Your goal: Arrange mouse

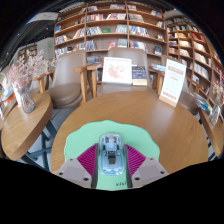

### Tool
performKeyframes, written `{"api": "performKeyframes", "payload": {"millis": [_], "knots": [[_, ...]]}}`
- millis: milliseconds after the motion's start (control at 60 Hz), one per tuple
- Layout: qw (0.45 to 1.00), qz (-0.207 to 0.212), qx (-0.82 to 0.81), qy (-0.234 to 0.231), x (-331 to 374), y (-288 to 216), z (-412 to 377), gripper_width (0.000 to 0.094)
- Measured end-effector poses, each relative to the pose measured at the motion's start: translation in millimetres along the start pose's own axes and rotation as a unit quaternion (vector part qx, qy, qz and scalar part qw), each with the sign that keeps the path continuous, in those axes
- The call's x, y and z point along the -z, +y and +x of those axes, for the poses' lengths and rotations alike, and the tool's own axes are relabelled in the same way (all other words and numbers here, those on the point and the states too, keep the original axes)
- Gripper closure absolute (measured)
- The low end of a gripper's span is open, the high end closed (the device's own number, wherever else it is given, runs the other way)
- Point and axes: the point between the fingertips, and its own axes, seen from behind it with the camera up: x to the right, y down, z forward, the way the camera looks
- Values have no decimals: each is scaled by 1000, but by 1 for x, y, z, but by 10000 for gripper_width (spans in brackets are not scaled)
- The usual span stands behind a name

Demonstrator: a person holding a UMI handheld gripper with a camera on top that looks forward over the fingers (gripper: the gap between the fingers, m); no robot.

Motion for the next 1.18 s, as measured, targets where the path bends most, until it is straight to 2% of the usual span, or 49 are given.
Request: {"api": "performKeyframes", "payload": {"millis": [50,183,217,267,283,317,400,533,767,933,1183], "knots": [[1000,13,6,9,-3,-2,0,520],[1000,13,-2,19,-2,-2,3,423],[1000,9,-4,18,-1,0,4,326],[1000,6,-6,20,8,-1,6,101],[1000,8,-6,20,12,-2,7,70],[1000,12,-7,21,22,-6,11,114],[999,21,-4,27,57,-8,21,79],[999,33,9,42,126,-1,41,81],[998,40,8,48,227,39,60,82],[997,54,18,58,259,56,72,84],[997,53,0,63,267,68,87,81]]}}
